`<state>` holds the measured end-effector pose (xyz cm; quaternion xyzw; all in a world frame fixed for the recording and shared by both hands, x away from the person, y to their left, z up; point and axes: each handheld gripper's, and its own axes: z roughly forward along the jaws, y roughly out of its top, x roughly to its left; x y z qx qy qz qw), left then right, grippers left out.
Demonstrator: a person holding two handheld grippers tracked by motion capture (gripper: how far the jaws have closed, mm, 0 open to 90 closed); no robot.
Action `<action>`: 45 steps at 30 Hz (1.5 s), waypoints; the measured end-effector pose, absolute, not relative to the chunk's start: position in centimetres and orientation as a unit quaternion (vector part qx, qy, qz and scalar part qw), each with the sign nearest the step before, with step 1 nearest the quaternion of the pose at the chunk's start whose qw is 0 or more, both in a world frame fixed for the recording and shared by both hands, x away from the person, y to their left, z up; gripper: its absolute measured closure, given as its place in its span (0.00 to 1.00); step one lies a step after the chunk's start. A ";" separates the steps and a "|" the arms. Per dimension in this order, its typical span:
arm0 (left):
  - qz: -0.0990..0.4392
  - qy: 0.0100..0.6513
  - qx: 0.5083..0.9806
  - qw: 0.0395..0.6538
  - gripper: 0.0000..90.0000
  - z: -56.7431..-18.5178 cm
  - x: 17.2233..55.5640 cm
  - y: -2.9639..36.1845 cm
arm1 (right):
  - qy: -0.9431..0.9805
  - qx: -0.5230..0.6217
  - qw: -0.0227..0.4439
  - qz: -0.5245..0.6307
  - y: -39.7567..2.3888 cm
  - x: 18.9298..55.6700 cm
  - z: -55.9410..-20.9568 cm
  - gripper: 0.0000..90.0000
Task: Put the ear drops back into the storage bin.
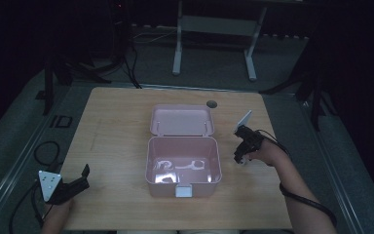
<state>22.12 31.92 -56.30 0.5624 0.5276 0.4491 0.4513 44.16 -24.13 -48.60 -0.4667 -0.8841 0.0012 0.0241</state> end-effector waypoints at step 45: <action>0.446 0.527 0.565 0.451 0.00 -56.3 22.2 31.9 | -0.992 -0.103 -0.021 0.063 -23.5 39.1 -49.6 0.66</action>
